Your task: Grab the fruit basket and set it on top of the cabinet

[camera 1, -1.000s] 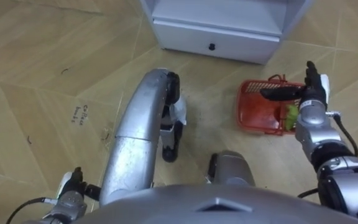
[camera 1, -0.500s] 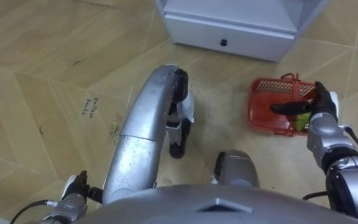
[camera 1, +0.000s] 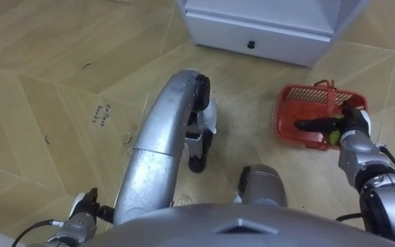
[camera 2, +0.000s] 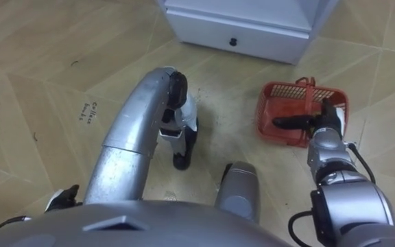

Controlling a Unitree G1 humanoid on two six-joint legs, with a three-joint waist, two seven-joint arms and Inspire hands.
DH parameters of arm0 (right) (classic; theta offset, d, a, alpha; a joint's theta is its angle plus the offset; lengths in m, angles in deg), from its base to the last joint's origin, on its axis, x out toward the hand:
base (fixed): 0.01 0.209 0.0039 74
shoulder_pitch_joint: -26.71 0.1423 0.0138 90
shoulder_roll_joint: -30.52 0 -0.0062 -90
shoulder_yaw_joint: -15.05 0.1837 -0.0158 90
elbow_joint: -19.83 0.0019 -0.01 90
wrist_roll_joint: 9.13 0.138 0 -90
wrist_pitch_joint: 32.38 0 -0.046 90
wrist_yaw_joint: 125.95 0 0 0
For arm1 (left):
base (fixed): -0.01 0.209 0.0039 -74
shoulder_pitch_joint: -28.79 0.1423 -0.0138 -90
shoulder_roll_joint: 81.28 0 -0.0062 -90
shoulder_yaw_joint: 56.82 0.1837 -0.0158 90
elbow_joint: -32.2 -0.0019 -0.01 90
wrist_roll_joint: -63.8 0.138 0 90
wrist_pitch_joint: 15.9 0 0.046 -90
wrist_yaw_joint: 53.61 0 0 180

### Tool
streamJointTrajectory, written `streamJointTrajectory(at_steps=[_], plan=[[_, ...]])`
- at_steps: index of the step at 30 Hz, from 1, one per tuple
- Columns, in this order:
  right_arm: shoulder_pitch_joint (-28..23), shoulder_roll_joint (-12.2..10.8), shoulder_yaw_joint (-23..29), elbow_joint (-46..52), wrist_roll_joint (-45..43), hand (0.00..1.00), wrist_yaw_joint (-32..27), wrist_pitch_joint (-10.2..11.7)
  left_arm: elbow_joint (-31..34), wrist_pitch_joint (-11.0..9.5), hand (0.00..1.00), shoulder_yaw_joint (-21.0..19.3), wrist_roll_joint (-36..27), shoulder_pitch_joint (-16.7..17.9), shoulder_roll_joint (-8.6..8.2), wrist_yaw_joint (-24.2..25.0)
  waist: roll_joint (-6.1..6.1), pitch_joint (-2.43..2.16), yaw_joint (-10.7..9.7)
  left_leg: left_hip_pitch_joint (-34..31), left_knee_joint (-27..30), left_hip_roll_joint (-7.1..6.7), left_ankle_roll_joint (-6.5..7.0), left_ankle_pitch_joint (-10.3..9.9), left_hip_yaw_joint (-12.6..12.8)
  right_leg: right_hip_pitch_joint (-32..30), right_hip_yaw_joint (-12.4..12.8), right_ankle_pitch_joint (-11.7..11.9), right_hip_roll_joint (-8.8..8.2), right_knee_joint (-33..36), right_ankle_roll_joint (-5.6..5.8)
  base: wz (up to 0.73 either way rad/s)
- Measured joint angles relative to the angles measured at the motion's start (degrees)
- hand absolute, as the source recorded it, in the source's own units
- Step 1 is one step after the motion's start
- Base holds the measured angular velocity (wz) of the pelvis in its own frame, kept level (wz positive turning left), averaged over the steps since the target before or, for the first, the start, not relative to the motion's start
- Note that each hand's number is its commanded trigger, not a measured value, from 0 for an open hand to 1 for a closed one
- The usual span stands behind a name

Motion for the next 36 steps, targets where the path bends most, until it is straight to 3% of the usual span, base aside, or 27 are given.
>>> streamJointTrajectory(at_steps=[4,5,6,7,36], plan=[[0.0,0.0,-0.1,0.0,1.0,0.04,0.5,0.0,0.0,0.3,0.00,0.0,0.0,0.1,0.00,0.1,0.08,-0.01,0.1,0.0,0.0,0.00,0.00,0.0,0.0,0.0,0.0,0.0,0.00,0.0,0.00,0.00],[0.0,0.0,-0.1,0.0,1.1,0.47,0.5,0.0,0.0,0.3,0.00,0.0,0.0,0.1,0.00,0.1,0.08,-0.01,0.1,0.0,0.0,0.00,0.00,0.0,0.0,0.0,0.0,0.0,0.00,0.0,0.00,0.00],[0.0,0.0,-0.1,0.0,1.2,0.67,0.5,0.0,0.0,0.3,0.00,0.0,0.0,0.1,0.00,0.1,0.08,-0.01,0.2,0.0,0.0,0.00,-0.01,0.0,0.0,0.0,-0.1,0.0,0.00,0.0,0.00,0.00],[0.0,0.0,-0.1,-0.1,1.3,1.00,0.6,0.0,0.0,0.3,0.00,0.0,0.0,0.1,0.00,0.2,0.09,-0.01,0.2,0.0,0.0,0.00,-0.02,0.0,0.0,0.0,-0.1,0.0,0.00,0.0,0.00,0.00],[0.0,0.8,-2.2,-0.9,1.5,1.00,2.3,-0.7,0.0,0.5,0.00,1.2,0.0,0.1,-0.13,1.1,0.47,0.06,0.9,0.2,-0.4,-0.03,-0.51,0.3,0.0,-0.1,-0.2,0.0,-0.10,0.1,0.00,0.00]])
